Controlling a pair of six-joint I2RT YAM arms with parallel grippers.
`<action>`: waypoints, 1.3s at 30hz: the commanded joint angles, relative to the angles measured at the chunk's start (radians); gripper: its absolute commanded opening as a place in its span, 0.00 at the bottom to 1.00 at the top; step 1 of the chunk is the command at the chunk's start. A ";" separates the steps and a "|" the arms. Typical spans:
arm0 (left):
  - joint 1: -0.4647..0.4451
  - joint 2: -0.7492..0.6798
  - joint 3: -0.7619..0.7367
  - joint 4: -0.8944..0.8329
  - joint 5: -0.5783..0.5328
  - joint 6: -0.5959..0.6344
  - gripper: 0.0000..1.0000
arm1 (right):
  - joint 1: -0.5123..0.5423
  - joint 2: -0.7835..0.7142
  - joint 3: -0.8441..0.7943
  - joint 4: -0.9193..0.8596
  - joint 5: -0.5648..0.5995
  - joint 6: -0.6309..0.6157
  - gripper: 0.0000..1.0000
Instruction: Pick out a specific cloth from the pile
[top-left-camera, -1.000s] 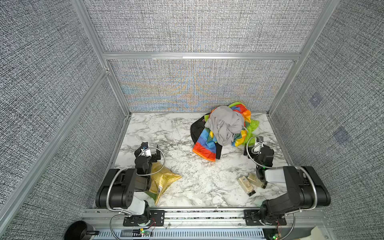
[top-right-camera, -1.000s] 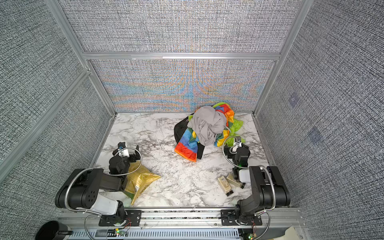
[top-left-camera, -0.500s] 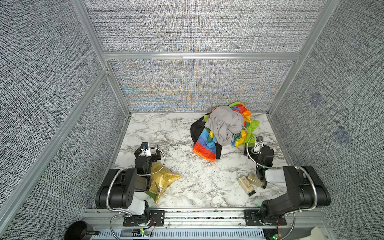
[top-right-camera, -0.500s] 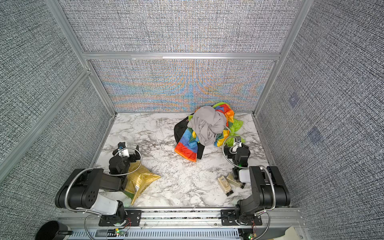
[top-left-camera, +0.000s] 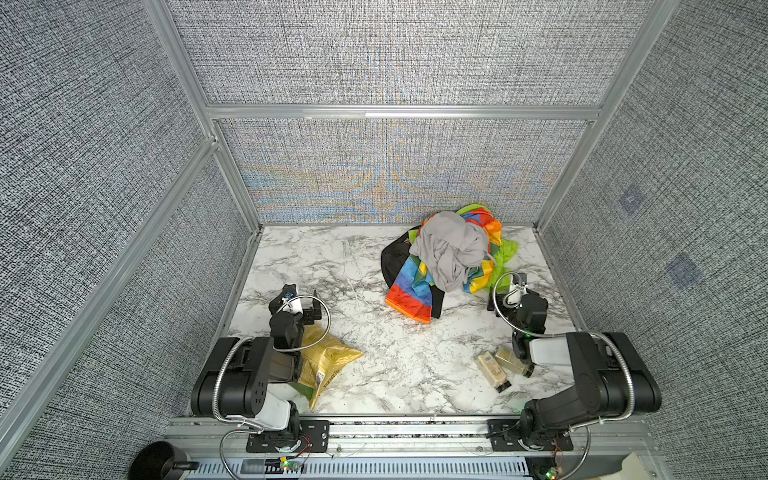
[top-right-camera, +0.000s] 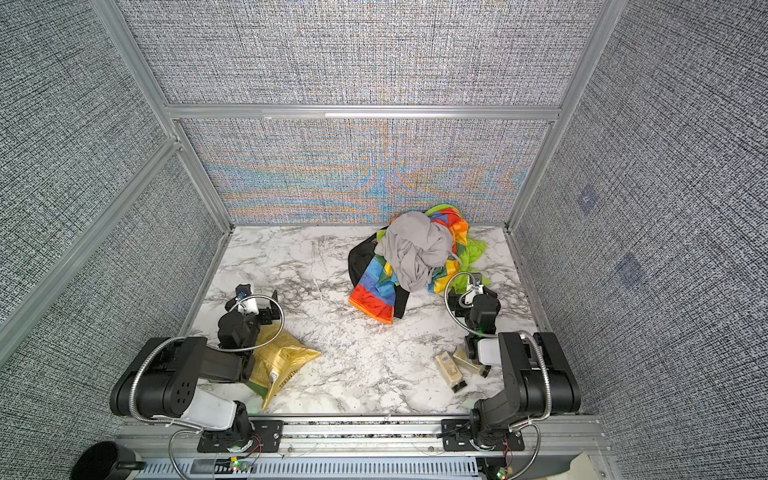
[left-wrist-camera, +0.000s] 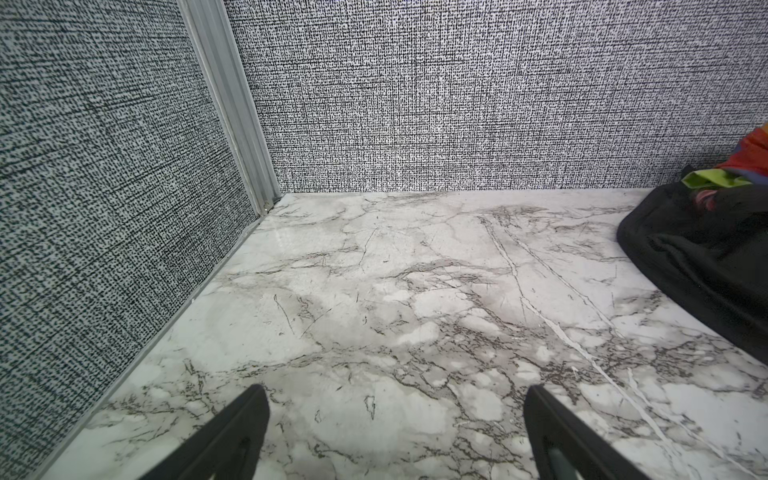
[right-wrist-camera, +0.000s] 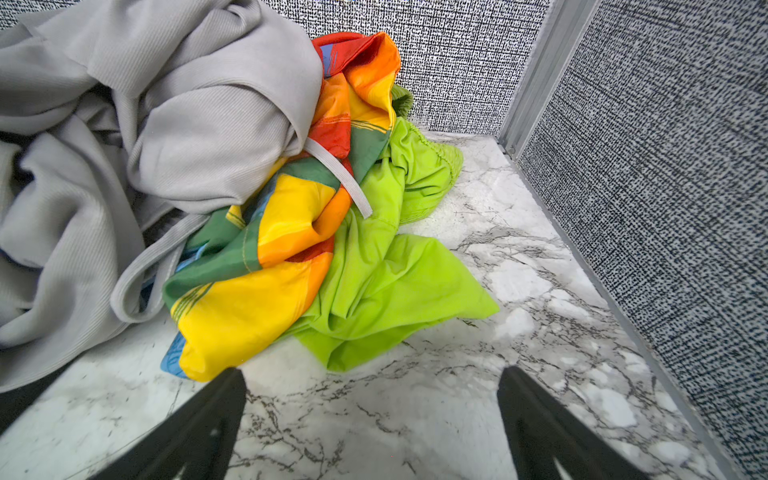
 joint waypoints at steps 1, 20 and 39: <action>0.000 -0.001 0.003 0.049 0.000 -0.003 0.99 | 0.001 -0.001 0.003 0.024 0.006 0.007 0.99; -0.001 -0.002 -0.058 0.163 0.008 0.000 0.99 | 0.001 -0.016 -0.049 0.103 0.049 0.029 0.99; -0.105 -0.453 0.304 -0.664 -0.012 -0.167 0.99 | 0.034 -0.511 0.135 -0.581 0.097 0.136 0.99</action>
